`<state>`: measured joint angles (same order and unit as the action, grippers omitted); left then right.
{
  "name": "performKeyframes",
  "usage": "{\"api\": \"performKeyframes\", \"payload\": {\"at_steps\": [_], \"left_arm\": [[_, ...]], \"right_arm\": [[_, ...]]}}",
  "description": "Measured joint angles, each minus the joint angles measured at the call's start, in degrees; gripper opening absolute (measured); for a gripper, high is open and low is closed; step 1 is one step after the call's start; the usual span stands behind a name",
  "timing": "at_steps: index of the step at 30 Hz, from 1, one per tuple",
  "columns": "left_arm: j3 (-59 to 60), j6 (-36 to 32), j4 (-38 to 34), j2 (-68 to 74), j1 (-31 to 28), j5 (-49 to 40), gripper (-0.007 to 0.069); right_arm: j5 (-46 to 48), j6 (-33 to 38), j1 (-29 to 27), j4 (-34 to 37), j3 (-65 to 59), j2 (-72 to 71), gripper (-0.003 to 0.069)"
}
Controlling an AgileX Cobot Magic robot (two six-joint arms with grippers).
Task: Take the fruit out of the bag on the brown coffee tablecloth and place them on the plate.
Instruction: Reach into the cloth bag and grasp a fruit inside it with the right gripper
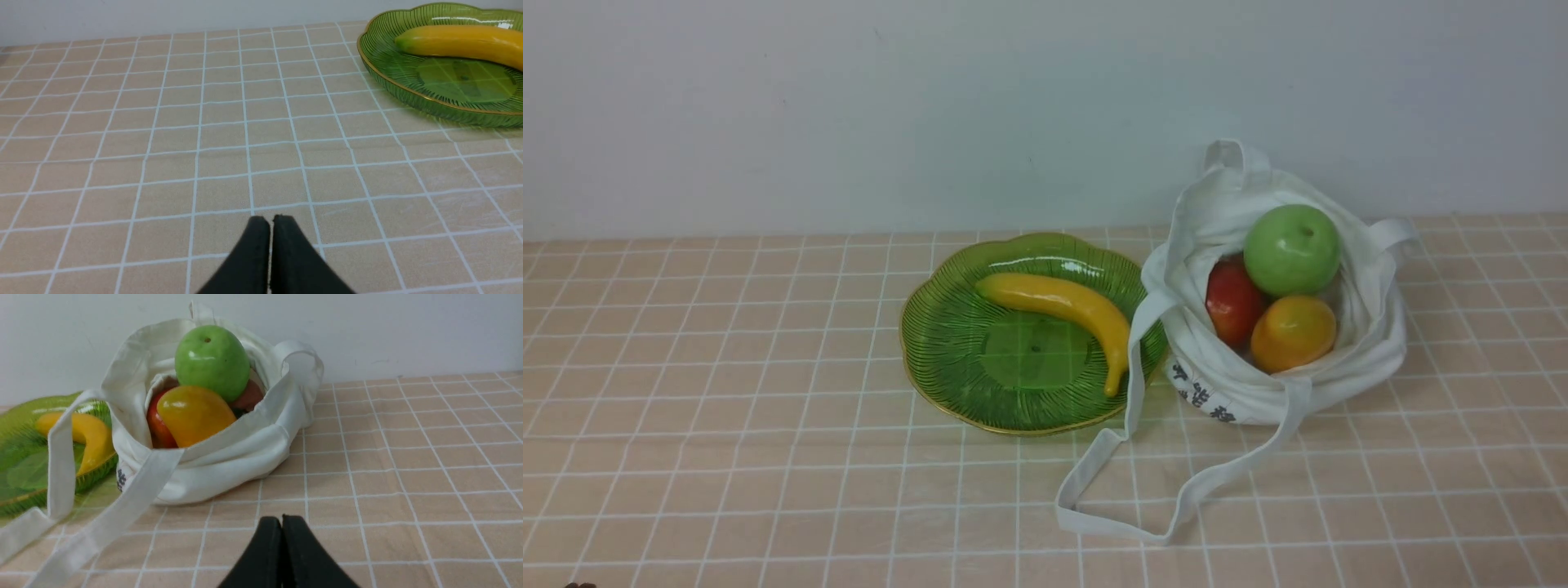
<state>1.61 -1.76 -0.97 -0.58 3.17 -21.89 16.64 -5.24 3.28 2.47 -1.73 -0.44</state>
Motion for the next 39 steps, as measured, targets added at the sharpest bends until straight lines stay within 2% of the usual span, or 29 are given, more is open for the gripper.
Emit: {"api": "performKeyframes", "payload": {"at_steps": [2,3,4,8,15,19,21,23,27,29,33,39], "left_arm": [[0.0,0.0,0.0,0.0,0.0,0.0,-0.0008],[0.0,0.0,0.0,0.0,0.0,0.0,-0.0008],[0.0,0.0,0.0,0.0,0.0,0.0,-0.0008],[0.0,0.0,0.0,0.0,0.0,0.0,-0.0008],[0.0,0.0,0.0,0.0,0.0,0.0,-0.0008],[0.0,0.0,0.0,0.0,0.0,0.0,-0.0008],[0.0,0.0,0.0,0.0,0.0,0.0,-0.0008],[0.0,0.0,0.0,0.0,0.0,0.0,-0.0008],[0.0,0.0,0.0,0.0,0.0,0.0,-0.0008],[0.0,0.0,0.0,0.0,0.0,0.0,-0.0008],[0.0,0.0,0.0,0.0,0.0,0.0,-0.0008],[0.0,0.0,0.0,0.0,0.0,0.0,-0.0008]], "right_arm": [[-4.1,-3.3,0.0,4.2,0.0,0.0,-0.0015],[-7.8,-8.5,0.0,12.6,0.0,0.0,-0.0015],[-7.8,-8.5,0.0,12.6,0.0,0.0,-0.0015],[-9.9,-15.7,0.0,25.9,0.0,0.0,-0.0015],[-7.1,-16.2,0.2,29.7,0.3,0.0,-0.0015],[-1.2,-9.1,1.9,27.0,8.8,0.0,-0.0015],[0.9,-3.4,2.4,22.9,16.7,0.4,-0.0015],[3.4,-0.9,2.4,17.8,23.6,3.1,-0.0015],[12.9,-0.2,2.4,8.3,32.2,12.1,-0.0015],[21.4,-1.4,2.4,3.9,34.9,20.1,-0.0015],[30.1,-5.4,2.4,-0.3,35.3,32.3,-0.0012],[26.1,-6.2,2.4,1.4,38.9,48.8,0.0003]]}}
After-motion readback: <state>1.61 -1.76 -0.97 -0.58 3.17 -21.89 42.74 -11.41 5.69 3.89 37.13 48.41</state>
